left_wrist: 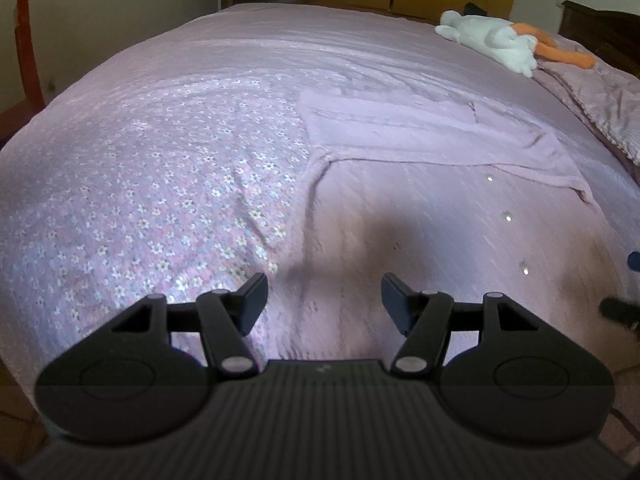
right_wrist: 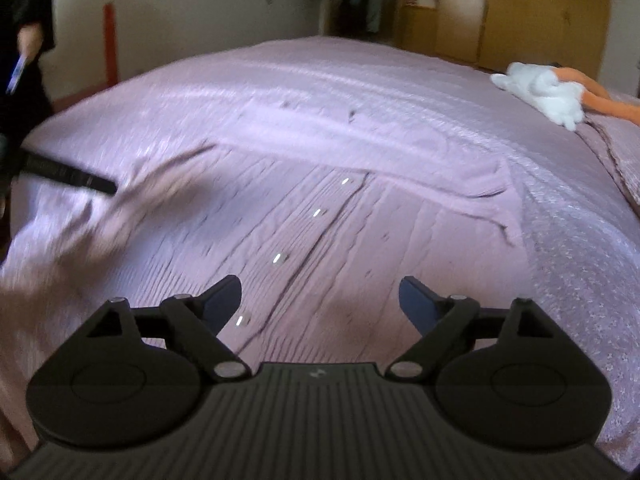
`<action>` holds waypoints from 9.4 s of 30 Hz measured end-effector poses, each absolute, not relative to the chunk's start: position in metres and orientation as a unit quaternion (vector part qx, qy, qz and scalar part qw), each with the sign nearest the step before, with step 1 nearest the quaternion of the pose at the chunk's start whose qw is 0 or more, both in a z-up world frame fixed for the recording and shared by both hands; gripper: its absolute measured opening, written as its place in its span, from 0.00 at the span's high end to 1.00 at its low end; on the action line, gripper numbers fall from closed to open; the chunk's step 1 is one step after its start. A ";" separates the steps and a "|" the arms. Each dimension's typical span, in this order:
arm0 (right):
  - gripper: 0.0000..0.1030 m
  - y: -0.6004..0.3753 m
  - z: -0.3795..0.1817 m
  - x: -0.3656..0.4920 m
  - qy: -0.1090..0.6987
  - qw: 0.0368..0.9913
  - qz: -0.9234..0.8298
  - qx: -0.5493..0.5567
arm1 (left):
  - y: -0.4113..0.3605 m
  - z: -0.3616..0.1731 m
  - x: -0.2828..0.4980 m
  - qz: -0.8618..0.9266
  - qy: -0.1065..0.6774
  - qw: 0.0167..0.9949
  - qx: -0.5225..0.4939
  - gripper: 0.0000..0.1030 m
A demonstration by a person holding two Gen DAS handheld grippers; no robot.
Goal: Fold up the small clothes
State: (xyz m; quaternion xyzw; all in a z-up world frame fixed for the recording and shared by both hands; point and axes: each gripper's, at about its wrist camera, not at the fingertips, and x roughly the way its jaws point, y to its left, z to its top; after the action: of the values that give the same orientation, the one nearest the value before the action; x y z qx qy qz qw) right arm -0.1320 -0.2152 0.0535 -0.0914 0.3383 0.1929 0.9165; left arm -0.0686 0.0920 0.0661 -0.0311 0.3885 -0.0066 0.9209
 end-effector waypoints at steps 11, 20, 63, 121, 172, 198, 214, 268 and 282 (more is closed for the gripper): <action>0.09 -0.187 0.017 -0.159 0.365 0.881 0.216 -0.211 | 0.079 0.061 -0.088 -0.035 0.400 0.916 -0.024 0.38; 0.04 -0.171 -0.030 -0.151 0.383 0.860 0.186 -0.280 | 0.064 0.050 -0.089 -0.045 0.417 0.908 0.000 0.37; 0.86 -0.184 0.018 -0.126 0.307 0.936 0.140 -0.103 | 0.036 0.038 -0.097 -0.132 0.400 0.904 0.074 0.27; 0.90 -0.235 0.036 -0.131 0.239 0.960 0.045 -0.137 | 0.006 0.047 -0.064 -0.083 0.303 0.939 0.138 0.85; 0.90 -0.214 0.042 0.151 0.223 0.957 0.011 -0.187 | -0.008 0.061 0.178 -0.051 0.315 0.943 0.099 0.85; 0.30 -0.246 0.017 0.171 0.299 0.947 0.025 -0.115 | 0.025 0.046 0.186 -0.053 0.358 0.930 0.069 0.37; 0.22 -0.269 0.026 0.084 0.291 0.947 0.066 -0.117 | 0.023 0.054 0.114 -0.097 0.343 0.927 0.119 0.36; 0.32 -0.367 0.016 0.199 0.306 0.943 -0.062 0.116 | 0.116 0.030 0.223 0.012 0.366 0.930 -0.021 0.59; 0.22 -0.384 0.018 0.154 0.321 0.924 -0.032 0.205 | 0.112 0.047 0.164 -0.003 0.380 0.925 -0.019 0.59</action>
State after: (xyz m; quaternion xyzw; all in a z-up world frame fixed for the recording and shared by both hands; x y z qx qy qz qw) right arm 0.1544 -0.3841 0.0176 0.2052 0.3205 -0.0316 0.9242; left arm 0.1641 0.1123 0.0473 -0.0193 0.3796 -0.0030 0.9249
